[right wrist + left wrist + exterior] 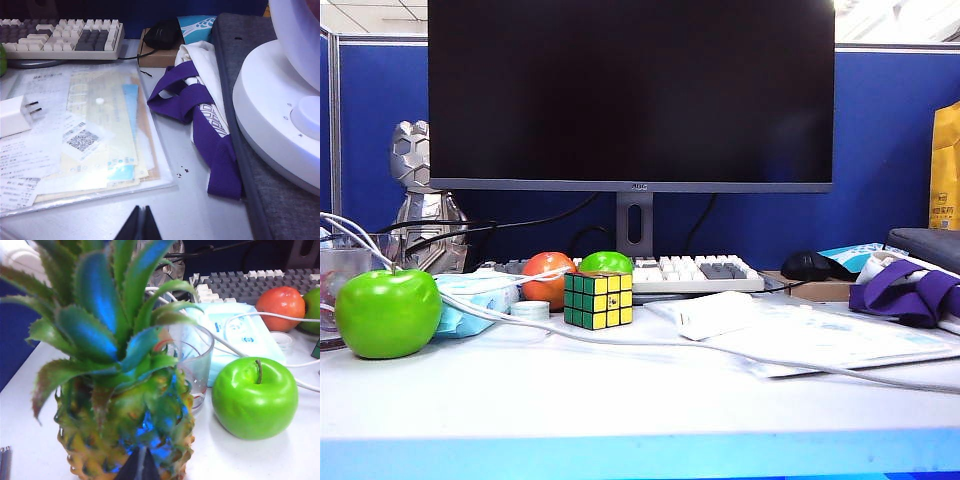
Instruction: Pick up the Type-C charging cable and the charging base, insert one end of the Type-C charger into the corresponding slot on the base, and finally place the plugged-in charger back on the table.
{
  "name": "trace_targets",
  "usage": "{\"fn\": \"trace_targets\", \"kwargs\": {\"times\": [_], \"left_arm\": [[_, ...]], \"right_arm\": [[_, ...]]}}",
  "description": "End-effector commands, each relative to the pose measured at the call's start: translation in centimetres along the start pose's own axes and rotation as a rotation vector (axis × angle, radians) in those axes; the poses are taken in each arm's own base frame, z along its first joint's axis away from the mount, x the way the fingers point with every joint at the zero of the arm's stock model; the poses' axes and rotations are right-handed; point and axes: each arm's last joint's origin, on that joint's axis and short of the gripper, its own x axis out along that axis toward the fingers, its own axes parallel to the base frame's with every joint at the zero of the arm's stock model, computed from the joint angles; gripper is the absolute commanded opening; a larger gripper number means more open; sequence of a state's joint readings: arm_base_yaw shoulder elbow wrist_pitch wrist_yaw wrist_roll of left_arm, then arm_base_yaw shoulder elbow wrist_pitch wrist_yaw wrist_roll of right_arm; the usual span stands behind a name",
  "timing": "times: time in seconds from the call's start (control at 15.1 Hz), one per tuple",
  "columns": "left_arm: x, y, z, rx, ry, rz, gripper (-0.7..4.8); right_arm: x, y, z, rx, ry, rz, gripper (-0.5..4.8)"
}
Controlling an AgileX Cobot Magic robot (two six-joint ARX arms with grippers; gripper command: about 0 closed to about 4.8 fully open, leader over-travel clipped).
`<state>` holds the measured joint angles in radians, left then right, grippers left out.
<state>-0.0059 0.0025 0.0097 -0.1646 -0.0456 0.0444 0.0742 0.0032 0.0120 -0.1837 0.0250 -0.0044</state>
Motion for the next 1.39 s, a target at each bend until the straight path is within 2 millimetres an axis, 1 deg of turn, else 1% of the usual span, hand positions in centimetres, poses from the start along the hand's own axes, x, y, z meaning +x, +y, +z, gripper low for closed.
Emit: {"fn": "trace_targets", "kwargs": {"times": [0.07,0.4,0.53,0.59,0.66,0.86,0.99,1.06,1.19,1.32,1.39], "left_arm": [[0.0,0.0,-0.2,0.001,0.014,-0.001,-0.04],[0.0,0.0,-0.1,0.0,0.012,-0.001,-0.04],[-0.1,0.0,0.5,-0.04,-0.032,0.0,-0.04],[-0.5,0.1,2.0,-0.05,-0.103,0.006,-0.04],[-0.9,0.2,3.1,-0.052,-0.144,0.021,-0.04],[-2.9,0.8,7.5,-0.076,-0.31,0.119,-0.04],[-3.5,0.9,9.4,-0.08,-0.34,0.122,-0.04],[-3.6,1.0,10.7,-0.082,-0.363,0.122,-0.04],[-3.4,1.1,13.0,-0.087,-0.37,0.142,-0.04],[-2.6,1.3,15.5,-0.091,-0.341,0.185,-0.04],[-1.7,1.4,17.3,-0.092,-0.321,0.205,-0.05]], "right_arm": [[0.0,0.0,-0.1,0.019,0.012,0.003,-0.04],[0.0,0.0,-0.1,0.04,0.011,0.003,-0.04],[-0.1,0.0,0.6,0.187,-0.043,0.007,-0.04],[-0.5,0.0,2.1,0.29,-0.119,0.017,-0.04],[-0.9,-0.1,3.0,0.301,-0.134,-0.002,-0.04],[-2.7,-0.4,6.6,0.303,-0.177,-0.097,-0.04],[-3.2,-0.5,8.9,0.292,-0.207,-0.124,-0.04],[-3.3,-0.6,10.4,0.273,-0.221,-0.13,-0.04],[-2.9,-0.6,13.4,0.241,-0.243,-0.129,-0.04],[-1.8,-0.5,16.3,0.222,-0.223,-0.13,-0.04],[-0.6,-0.4,19.1,0.203,-0.215,-0.088,-0.04]]}}
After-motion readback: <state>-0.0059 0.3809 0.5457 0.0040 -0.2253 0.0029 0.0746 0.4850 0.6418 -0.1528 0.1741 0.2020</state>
